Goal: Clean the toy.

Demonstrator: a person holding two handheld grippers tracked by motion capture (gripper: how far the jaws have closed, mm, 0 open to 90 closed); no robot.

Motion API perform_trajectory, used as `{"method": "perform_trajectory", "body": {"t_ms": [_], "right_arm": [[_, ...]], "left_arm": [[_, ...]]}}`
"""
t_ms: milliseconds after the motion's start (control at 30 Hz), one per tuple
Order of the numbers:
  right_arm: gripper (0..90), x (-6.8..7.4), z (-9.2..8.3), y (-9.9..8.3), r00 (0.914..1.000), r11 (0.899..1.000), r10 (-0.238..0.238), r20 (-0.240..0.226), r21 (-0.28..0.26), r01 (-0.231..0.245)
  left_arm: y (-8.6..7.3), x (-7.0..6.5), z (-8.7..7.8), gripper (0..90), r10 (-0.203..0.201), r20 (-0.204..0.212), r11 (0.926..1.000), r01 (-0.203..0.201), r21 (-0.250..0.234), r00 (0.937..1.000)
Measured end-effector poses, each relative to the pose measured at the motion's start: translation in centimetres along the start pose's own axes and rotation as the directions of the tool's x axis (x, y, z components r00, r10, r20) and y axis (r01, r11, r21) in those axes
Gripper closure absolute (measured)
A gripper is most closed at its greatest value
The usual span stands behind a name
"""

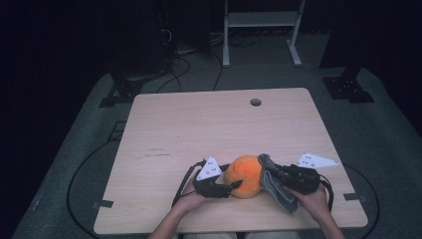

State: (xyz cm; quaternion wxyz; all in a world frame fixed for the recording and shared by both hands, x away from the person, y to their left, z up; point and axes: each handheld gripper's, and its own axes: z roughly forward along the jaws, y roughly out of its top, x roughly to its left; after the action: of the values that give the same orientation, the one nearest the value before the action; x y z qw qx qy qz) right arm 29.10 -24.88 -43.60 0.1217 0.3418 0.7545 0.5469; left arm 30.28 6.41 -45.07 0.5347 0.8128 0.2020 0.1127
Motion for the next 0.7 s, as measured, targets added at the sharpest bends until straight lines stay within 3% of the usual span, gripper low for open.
{"method": "perform_trajectory", "body": {"t_ms": [100, 233, 267, 300, 333, 433, 467, 500, 533, 700], "right_arm": [[78.0, -0.3, -0.3, -0.1, 0.9998, 1.0, 0.017, 0.007, -0.004, -0.017], [78.0, -0.1, -0.2, 0.1, 1.0, 1.0, -0.001, -0.001, 0.005, 0.001], [78.0, -0.3, 0.0, 0.1, 0.9998, 1.0, -0.001, 0.021, 0.027, 0.0], [78.0, -0.3, 0.0, 0.1, 0.9998, 1.0, -0.001, 0.021, 0.027, 0.0], [78.0, -0.7, -0.3, 0.2, 0.9998, 1.0, 0.01, 0.018, 0.02, -0.01], [78.0, -0.8, -1.0, 0.5, 0.9987, 0.999, 0.026, -0.044, -0.019, -0.026], [78.0, -0.6, -1.2, 0.6, 0.9981, 0.999, 0.019, -0.059, -0.029, -0.021], [78.0, -0.6, -1.2, 0.6, 0.9981, 0.999, 0.019, -0.059, -0.029, -0.021], [78.0, -0.4, -1.2, 0.9, 0.9961, 0.999, 0.008, -0.088, -0.038, -0.012], [78.0, -0.6, -0.8, 0.6, 0.9962, 1.0, 0.015, -0.086, -0.011, -0.016]], "left_arm": [[-0.1, 0.1, 0.0, 35.4, -0.006, 0.01, 1.0, 0.006, 0.0, 0.9999], [-0.2, -0.2, -0.2, 35.5, 0.024, 0.022, 0.9997, -0.024, 0.01, 0.9995], [-0.1, -0.5, -0.2, 35.5, 0.047, 0.027, 0.9987, -0.048, 0.016, 0.9985], [-0.1, -0.5, -0.2, 35.5, 0.047, 0.027, 0.9987, -0.048, 0.016, 0.9985], [-0.1, -0.7, -0.2, 35.5, 0.073, 0.03, 0.997, -0.074, 0.022, 0.9969], [-0.1, -1.0, -0.2, 35.6, 0.101, 0.043, 0.9945, -0.102, 0.024, 0.9939], [-0.1, -1.3, -0.1, 35.6, 0.128, 0.05, 0.9913, -0.129, 0.023, 0.9905], [-0.1, -1.3, -0.1, 35.6, 0.128, 0.05, 0.9913, -0.129, 0.023, 0.9905], [-0.1, -1.6, -0.1, 35.6, 0.155, 0.056, 0.9871, -0.157, 0.03, 0.9862], [-0.1, -1.7, -0.1, 35.3, 0.165, 0.058, 0.9856, -0.167, 0.029, 0.9846]]}}
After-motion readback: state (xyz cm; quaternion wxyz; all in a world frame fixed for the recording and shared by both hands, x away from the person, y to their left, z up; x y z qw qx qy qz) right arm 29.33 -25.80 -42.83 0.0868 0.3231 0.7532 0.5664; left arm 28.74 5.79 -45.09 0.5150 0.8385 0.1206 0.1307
